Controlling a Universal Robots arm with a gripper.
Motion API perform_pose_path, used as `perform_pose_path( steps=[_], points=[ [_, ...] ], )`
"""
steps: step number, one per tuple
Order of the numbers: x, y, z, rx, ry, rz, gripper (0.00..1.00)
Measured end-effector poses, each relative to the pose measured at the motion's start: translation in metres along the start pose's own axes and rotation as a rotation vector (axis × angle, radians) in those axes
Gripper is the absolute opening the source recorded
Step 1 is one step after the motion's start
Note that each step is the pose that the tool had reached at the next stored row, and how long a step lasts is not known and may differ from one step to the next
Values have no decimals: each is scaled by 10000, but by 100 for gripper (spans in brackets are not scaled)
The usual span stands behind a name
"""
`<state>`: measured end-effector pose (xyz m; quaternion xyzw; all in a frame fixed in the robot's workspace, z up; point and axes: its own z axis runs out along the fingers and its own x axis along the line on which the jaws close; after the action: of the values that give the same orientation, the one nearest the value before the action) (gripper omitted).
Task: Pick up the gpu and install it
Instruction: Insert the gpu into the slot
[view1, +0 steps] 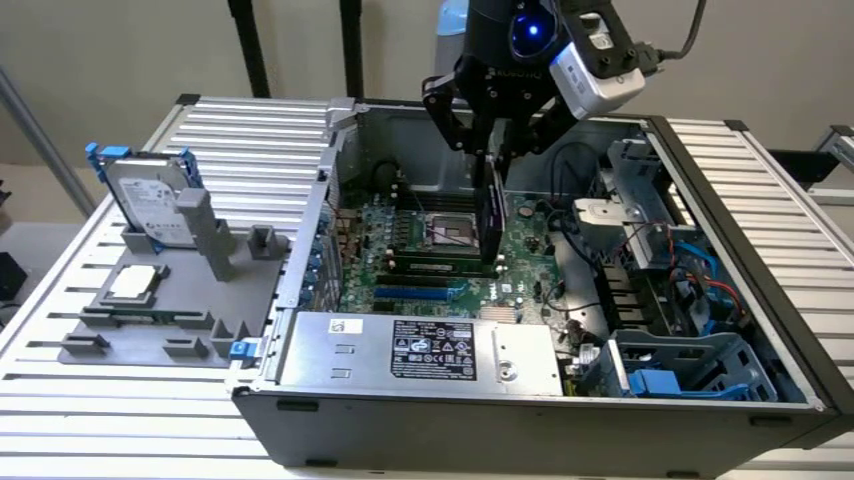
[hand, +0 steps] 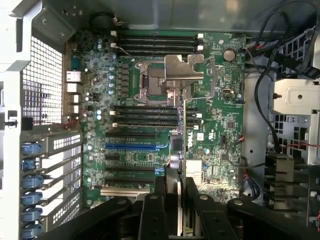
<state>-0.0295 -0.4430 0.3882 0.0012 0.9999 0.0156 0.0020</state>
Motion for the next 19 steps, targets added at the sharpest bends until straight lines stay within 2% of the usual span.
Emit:
perform_pose_path(
  steps=[9, 19],
  points=[
    [0, 0, 1, 0, 1, -39, 0],
    [0, -2, 53, -8, 55, -1804, 0]
  ],
)
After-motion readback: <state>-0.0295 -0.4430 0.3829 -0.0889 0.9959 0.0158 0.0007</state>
